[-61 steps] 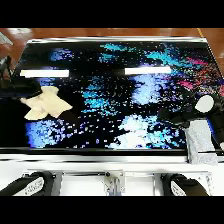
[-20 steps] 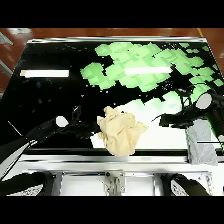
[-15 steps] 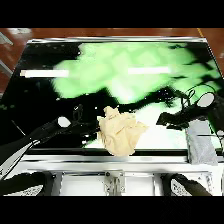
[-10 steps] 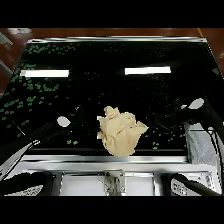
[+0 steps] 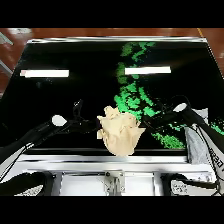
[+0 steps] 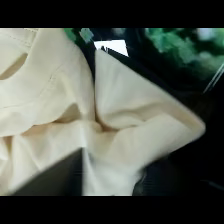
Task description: Fold the shirts.
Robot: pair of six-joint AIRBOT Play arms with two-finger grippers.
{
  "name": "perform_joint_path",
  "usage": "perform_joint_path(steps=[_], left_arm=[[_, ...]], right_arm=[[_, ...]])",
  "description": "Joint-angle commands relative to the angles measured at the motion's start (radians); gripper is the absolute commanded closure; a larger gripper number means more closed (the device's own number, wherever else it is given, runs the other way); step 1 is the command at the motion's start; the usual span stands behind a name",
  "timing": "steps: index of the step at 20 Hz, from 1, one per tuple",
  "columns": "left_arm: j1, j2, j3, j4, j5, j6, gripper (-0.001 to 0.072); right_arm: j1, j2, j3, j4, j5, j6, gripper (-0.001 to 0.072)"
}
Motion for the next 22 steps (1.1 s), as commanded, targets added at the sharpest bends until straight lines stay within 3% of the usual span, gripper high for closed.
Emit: perform_joint_path(steps=[1, 2, 6, 10, 16, 19, 22], left_arm=[[0.002, 0.02, 0.018, -0.001, 0.003, 0.094, 0.0671], [0.01, 0.032, 0.027, -0.001, -0.002, 0.132, 0.0671], [0.121, 0.159, 0.107, 0.015, -0.021, 0.132, 0.0672], [0.229, 0.383, 0.305, 0.087, -0.019, 0.179, 0.0672], [0.347, 0.618, 0.617, 0.132, -0.02, 0.173, 0.0672], [0.357, 0.678, 0.646, 0.136, -0.033, 0.133, 0.0672], [0.357, 0.694, 0.646, 0.188, -0.193, 0.102, 0.0672]], right_arm=[[0.066, -0.02, -0.001, 0.01, -0.068, 0.002, 0.0644], [0.064, -0.011, 0.001, 0.025, -0.058, -0.008, 0.0651], [-0.006, 0.137, 0.074, -0.042, -0.002, -0.068, 0.0652], [-0.081, 0.418, 0.272, -0.039, -0.039, -0.287, 0.0652], [-0.096, 0.711, 0.591, -0.049, -0.239, -0.281, 0.0652], [-0.096, 0.764, 0.657, -0.048, -0.2, -0.206, 0.0652], [-0.096, 0.789, 0.661, -0.07, -0.035, -0.123, 0.0652]])
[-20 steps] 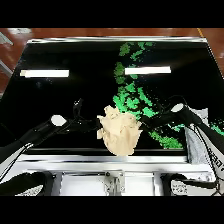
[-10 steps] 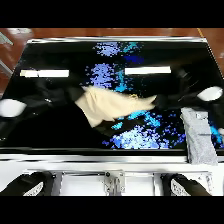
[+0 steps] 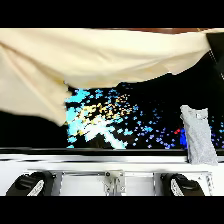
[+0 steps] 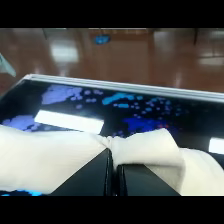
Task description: Fold the shirts.
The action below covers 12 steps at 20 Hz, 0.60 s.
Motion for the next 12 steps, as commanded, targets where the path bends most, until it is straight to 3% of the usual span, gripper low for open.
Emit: perform_joint_path(steps=[1, 5, 7, 9, 12], left_arm=[[0.01, 0.033, 0.023, 0.105, -0.205, -0.06, 0.0672], [0.01, 0.034, 0.021, 0.407, -0.567, -0.192, 0.0672], [0.01, 0.035, 0.021, 0.496, -0.691, -0.212, 0.0672], [0.01, 0.04, 0.0, 0.508, -0.733, -0.219, 0.0672], [0.008, 0.039, -0.098, 0.507, -0.731, -0.244, 0.0671]], right_arm=[[-0.001, 0.041, 0.034, -0.038, 0.206, 0.109, 0.0652], [-0.001, 0.04, 0.034, -0.192, 0.578, 0.205, 0.0652], [-0.001, 0.04, 0.032, -0.283, 0.717, 0.283, 0.0652], [-0.001, 0.036, 0.025, -0.326, 0.799, 0.317, 0.0652], [-0.001, 0.036, -0.071, -0.319, 0.798, 0.343, 0.0652]])
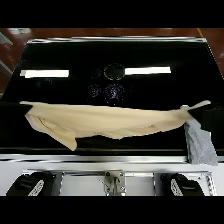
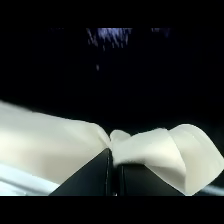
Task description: Fold the shirts.
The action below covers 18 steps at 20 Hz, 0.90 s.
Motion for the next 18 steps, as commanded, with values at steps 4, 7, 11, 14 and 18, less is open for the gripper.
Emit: perform_joint_path(steps=[4, 7, 11, 14, 18], left_arm=[[0.0, -0.013, -0.304, 0.053, 0.029, -0.074, 0.0671], [-0.001, -0.06, -0.462, -0.013, 0.282, -0.127, 0.0671], [-0.001, -0.214, -0.625, -0.18, 0.64, -0.126, 0.0671], [-0.001, -0.402, -0.681, -0.249, 0.71, -0.127, 0.067], [0.0, -0.561, -0.667, -0.37, 0.686, -0.111, 0.0669]], right_arm=[[0.0, -0.031, -0.299, -0.043, -0.058, 0.055, 0.0652], [0.002, -0.106, -0.478, -0.004, -0.305, 0.053, 0.0652], [0.036, -0.279, -0.576, 0.067, -0.632, 0.054, 0.0652], [0.098, -0.446, -0.577, 0.103, -0.7, 0.053, 0.0652], [0.175, -0.577, -0.577, 0.106, -0.7, 0.051, 0.0652]])
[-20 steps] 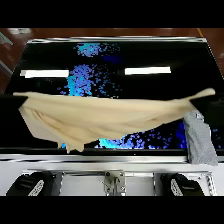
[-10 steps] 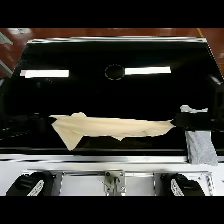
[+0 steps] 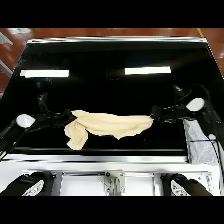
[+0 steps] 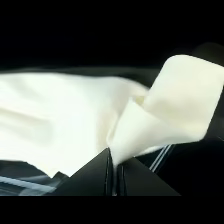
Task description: Fold the shirts.
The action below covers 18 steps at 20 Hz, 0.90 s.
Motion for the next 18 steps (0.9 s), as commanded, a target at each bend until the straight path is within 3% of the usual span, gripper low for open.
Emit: perform_joint_path(steps=[1, 2, 3, 4, 6, 7, 8, 10, 11, 12, 13, 18], left_arm=[[0.007, -0.1, 0.001, -0.091, 0.023, 0.012, 0.0644], [0.032, -0.092, 0.023, -0.09, -0.021, 0.036, 0.0495], [0.072, -0.082, 0.05, -0.08, -0.095, 0.073, 0.0286], [0.127, -0.07, 0.082, -0.048, -0.198, 0.085, 0.0141], [0.237, -0.044, 0.136, 0.068, -0.414, 0.083, 0.0136], [0.282, -0.023, 0.146, 0.145, -0.509, 0.063, 0.0161], [0.309, 0.003, 0.14, 0.208, -0.579, 0.047, 0.0265], [0.302, 0.063, 0.098, 0.298, -0.659, 0.044, 0.0277], [0.285, 0.097, 0.059, 0.29, -0.649, 0.039, 0.0254], [0.257, 0.125, 0.015, 0.264, -0.619, 0.015, 0.0088], [0.217, 0.144, -0.037, 0.225, -0.58, -0.008, -0.0002], [-0.029, 0.133, -0.19, 0.177, -0.301, -0.155, -0.0002]], right_arm=[[0.058, -0.098, -0.008, 0.017, -0.043, -0.001, 0.0652], [0.062, -0.098, -0.008, 0.016, -0.043, -0.002, 0.0651], [0.062, -0.098, -0.008, 0.016, -0.036, -0.006, 0.0651], [0.061, -0.098, -0.008, 0.008, -0.03, -0.014, 0.0651], [0.061, -0.098, -0.008, -0.034, -0.019, -0.014, 0.0651], [0.061, -0.098, -0.008, -0.048, -0.013, -0.014, 0.0651], [0.061, -0.098, -0.008, -0.06, -0.006, -0.014, 0.0651], [0.061, -0.098, -0.008, -0.066, 0.002, -0.014, 0.0651], [0.061, -0.098, -0.008, -0.065, 0.004, -0.015, 0.0651], [0.061, -0.098, -0.008, -0.064, 0.006, -0.015, 0.0651], [0.061, -0.098, -0.008, -0.064, 0.006, -0.015, 0.0651], [0.061, -0.098, -0.008, -0.059, 0.031, -0.014, 0.0651]])
